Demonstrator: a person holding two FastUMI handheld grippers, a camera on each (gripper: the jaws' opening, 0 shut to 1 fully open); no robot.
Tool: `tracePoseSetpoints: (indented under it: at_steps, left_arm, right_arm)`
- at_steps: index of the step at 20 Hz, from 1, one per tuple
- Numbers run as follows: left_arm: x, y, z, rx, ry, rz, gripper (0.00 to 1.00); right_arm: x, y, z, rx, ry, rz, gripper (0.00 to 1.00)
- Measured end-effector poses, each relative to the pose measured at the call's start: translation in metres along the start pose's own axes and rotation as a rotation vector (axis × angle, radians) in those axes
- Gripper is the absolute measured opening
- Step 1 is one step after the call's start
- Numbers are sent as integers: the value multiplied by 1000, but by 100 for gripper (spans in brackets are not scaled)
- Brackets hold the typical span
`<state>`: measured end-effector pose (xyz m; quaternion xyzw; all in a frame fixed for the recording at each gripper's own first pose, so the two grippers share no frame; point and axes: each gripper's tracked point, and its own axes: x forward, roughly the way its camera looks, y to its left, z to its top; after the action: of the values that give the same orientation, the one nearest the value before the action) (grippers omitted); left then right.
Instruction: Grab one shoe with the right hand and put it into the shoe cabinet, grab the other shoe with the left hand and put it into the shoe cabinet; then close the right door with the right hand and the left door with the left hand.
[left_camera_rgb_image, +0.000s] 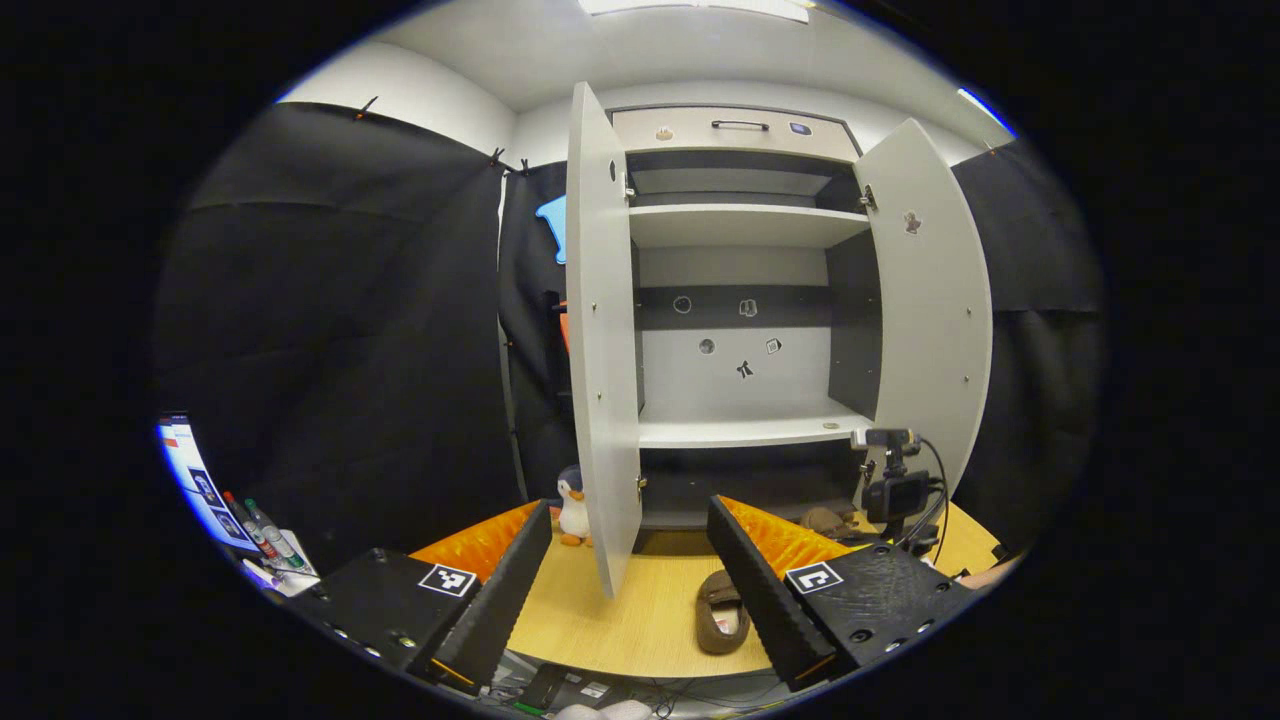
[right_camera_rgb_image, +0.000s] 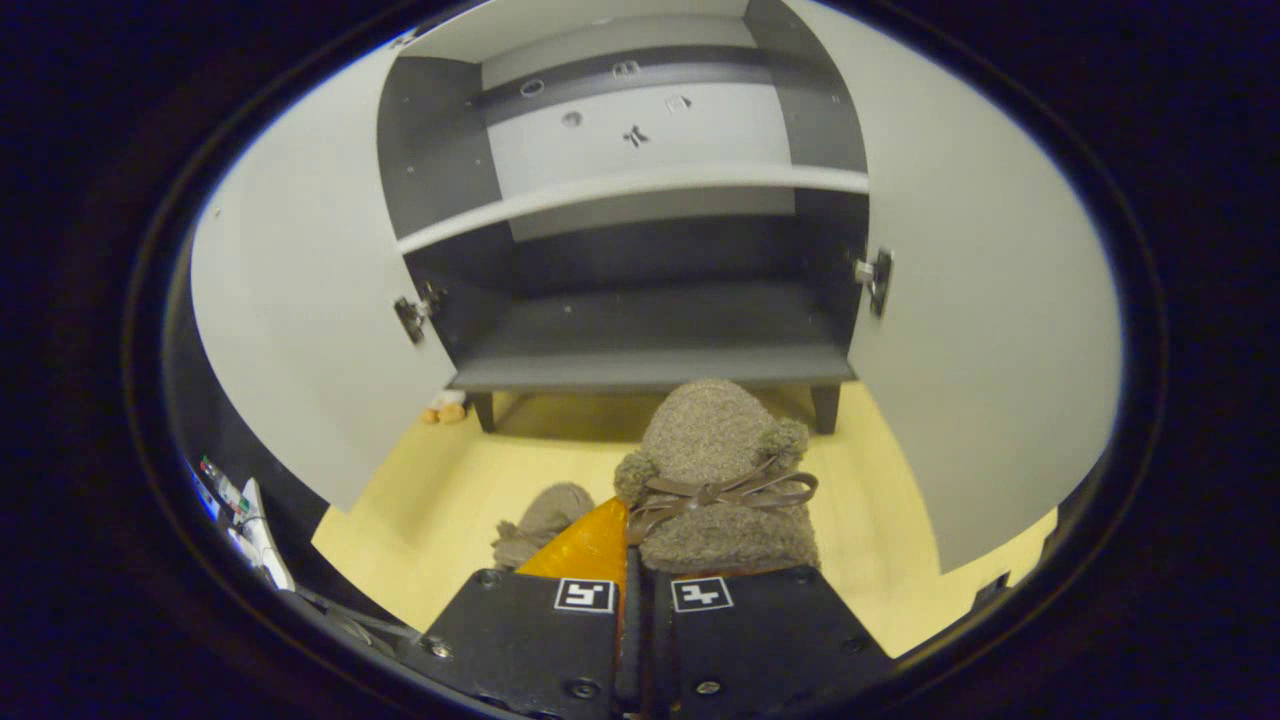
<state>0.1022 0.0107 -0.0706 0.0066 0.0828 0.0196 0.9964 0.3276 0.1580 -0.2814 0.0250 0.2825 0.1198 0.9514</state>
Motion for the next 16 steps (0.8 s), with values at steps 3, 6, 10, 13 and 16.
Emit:
tracePoseSetpoints:
  at_steps: [3, 6, 10, 13, 16]
  left_arm:
    - [1, 18, -6, -24, -9, -23, 96]
    - [0, 34, -12, -39, -17, -25, 100]
    - [3, 47, -20, -45, -10, -16, 96]
    - [4, 55, -22, -52, -5, -1, 96]
    - [7, 61, -20, -64, -4, 24, 96]
  right_arm:
    - [-22, 24, 66, -26, -102, 2, 7]
    - [-26, 41, 137, -60, -195, -5, 7]
    - [-9, 50, 227, -100, -307, -55, 7]
    - [17, 43, 284, -100, -341, -87, 7]
    - [59, 31, 335, -142, -352, -138, 8]
